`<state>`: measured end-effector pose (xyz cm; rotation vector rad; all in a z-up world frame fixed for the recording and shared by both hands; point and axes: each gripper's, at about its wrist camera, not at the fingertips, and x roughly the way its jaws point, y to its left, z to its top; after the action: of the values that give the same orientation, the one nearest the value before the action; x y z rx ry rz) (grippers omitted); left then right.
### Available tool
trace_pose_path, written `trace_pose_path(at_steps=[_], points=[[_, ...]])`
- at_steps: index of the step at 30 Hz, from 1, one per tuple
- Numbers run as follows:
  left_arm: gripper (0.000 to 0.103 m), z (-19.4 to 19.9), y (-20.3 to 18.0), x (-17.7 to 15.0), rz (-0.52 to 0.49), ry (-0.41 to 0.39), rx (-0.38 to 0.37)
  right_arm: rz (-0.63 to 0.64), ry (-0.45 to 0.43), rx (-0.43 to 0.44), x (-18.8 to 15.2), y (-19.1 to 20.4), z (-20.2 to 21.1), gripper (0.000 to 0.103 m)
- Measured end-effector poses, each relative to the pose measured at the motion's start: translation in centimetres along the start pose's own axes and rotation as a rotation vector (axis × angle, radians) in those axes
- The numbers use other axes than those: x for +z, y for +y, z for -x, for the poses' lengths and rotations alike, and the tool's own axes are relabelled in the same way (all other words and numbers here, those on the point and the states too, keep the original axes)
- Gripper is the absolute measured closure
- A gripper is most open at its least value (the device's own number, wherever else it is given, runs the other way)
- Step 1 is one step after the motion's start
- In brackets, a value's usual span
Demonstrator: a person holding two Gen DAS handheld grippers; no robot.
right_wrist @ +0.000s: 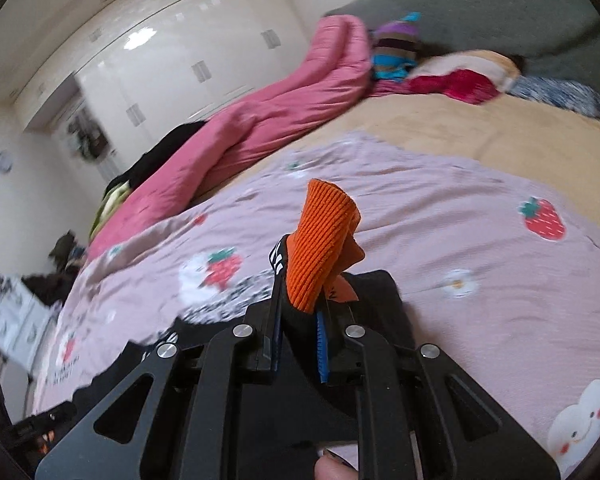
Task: Fold small clothes
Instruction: 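Carry the cuff across the sweatshirt body toward the left gripper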
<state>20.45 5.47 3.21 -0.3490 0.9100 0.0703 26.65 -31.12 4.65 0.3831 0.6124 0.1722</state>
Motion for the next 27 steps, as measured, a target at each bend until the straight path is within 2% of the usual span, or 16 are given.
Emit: trace_pose_path(at_steps=[9, 12, 17, 27], points=[[0.008, 0.9, 3.5, -1.2, 0.051, 0.013, -0.02, 0.185, 0.037, 0.077, -3.4, 6.8, -0.7, 0.091], [0.008, 1.0, 4.3, -0.9, 0.079, 0.012, -0.06, 0.234, 0.036, 0.112, -4.3, 8.8, -0.7, 0.091], [0.008, 0.8, 5.2, -0.7, 0.109, 0.017, -0.087, 0.327, 0.038, 0.159, -6.1, 12.4, -1.1, 0.09], [0.008, 0.3, 7.1, -0.3, 0.172, 0.02, -0.158, 0.402, 0.097, 0.225, -9.4, 16.9, -2.7, 0.09]])
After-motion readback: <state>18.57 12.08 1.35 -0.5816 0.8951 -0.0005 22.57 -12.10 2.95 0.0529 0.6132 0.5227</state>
